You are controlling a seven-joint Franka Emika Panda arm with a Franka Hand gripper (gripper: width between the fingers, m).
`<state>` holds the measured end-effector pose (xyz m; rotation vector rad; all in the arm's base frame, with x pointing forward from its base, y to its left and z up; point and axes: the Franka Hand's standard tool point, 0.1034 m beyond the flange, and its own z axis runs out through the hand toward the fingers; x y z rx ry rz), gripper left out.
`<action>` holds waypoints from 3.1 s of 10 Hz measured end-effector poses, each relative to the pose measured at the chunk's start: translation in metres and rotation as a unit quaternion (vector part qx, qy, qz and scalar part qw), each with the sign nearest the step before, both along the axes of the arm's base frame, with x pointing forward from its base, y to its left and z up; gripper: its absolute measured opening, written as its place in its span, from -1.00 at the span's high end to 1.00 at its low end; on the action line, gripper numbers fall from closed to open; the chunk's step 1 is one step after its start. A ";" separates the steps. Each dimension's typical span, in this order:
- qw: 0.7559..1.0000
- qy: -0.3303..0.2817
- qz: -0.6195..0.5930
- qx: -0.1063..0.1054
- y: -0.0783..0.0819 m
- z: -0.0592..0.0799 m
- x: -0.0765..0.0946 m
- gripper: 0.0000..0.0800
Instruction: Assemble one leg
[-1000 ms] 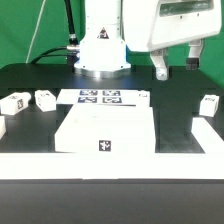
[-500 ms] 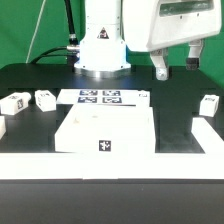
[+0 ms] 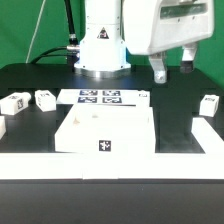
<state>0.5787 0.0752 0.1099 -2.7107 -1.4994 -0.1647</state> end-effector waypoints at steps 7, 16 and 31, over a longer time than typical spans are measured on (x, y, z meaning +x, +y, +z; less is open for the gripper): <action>0.990 0.037 0.131 -0.028 -0.017 -0.023 -0.020 -0.62; 0.977 0.034 0.207 -0.029 -0.067 -0.058 -0.083 -0.62; 0.978 0.046 0.201 -0.017 -0.055 -0.098 -0.117 0.03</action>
Offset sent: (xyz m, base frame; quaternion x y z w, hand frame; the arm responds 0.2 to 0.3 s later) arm 0.0000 0.0000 0.0000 0.0000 0.0000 0.0000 1.0000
